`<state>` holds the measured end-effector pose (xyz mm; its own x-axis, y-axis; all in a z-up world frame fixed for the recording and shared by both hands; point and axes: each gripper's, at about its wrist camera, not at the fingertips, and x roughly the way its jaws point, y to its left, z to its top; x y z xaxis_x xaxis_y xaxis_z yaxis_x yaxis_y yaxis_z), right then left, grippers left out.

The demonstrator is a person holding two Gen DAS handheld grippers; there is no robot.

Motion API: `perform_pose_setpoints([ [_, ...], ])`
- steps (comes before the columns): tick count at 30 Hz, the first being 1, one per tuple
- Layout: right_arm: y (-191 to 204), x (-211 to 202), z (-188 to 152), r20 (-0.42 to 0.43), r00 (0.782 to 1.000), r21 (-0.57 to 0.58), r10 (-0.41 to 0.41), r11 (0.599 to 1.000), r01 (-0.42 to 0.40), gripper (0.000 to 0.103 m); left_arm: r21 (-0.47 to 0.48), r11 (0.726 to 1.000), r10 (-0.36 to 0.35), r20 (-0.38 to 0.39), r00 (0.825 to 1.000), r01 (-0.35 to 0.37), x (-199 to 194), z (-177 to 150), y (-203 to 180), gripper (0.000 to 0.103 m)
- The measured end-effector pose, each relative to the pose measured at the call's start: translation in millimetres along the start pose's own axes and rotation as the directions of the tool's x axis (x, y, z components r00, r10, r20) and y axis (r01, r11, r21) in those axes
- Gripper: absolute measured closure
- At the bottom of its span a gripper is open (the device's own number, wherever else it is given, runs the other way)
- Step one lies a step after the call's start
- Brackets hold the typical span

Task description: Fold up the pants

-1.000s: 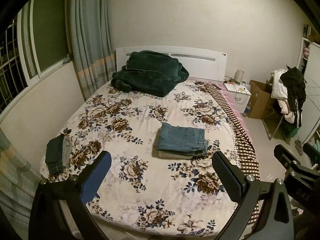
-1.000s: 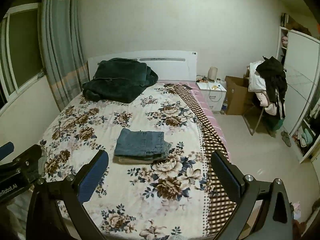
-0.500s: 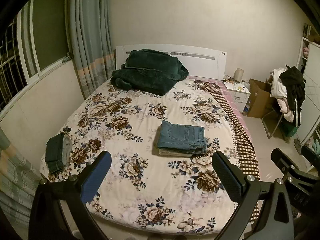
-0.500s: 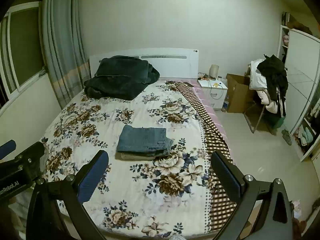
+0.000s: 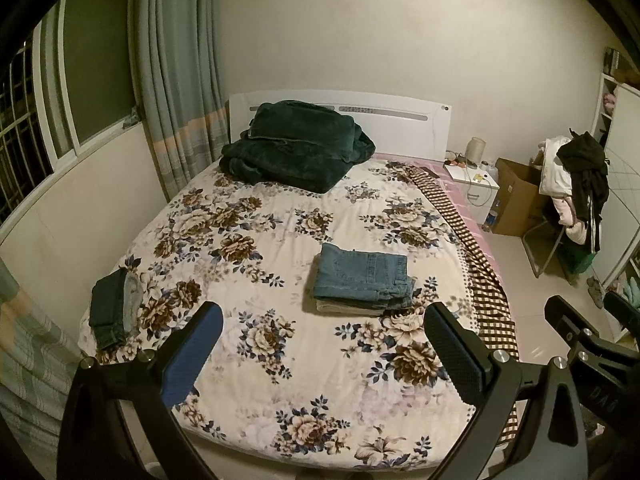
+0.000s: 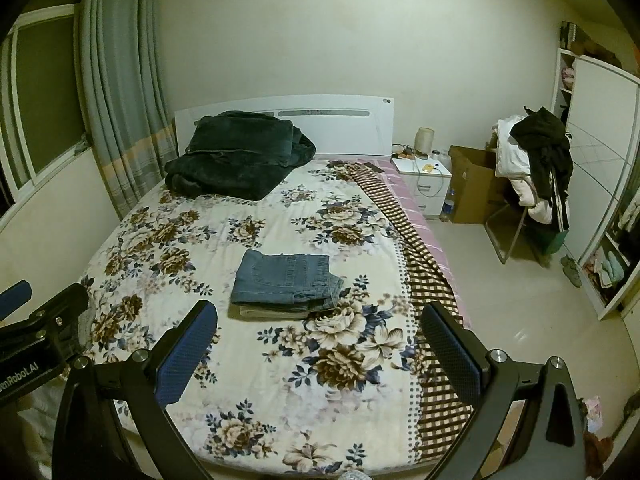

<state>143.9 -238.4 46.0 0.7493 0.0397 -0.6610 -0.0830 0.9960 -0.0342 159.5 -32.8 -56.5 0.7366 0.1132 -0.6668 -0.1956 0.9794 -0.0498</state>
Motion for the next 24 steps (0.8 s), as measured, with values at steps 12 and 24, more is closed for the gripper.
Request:
perform_pose_setpoints([
  [12,-0.1,0.4,-0.5,-0.001,1.0,0.001,0.002,1.0,-0.002,0.0,0.0,1.0,0.0,0.0,1.0,0.0,-0.9,0.4,-1.0,0.0],
  [24,-0.5,0.4,-2.3,0.0,1.0,0.002,0.003,1.0,-0.003,0.0,0.003,1.0,0.002,-0.002,1.0,-0.002,-1.6,-0.1,-1.3,0.0],
])
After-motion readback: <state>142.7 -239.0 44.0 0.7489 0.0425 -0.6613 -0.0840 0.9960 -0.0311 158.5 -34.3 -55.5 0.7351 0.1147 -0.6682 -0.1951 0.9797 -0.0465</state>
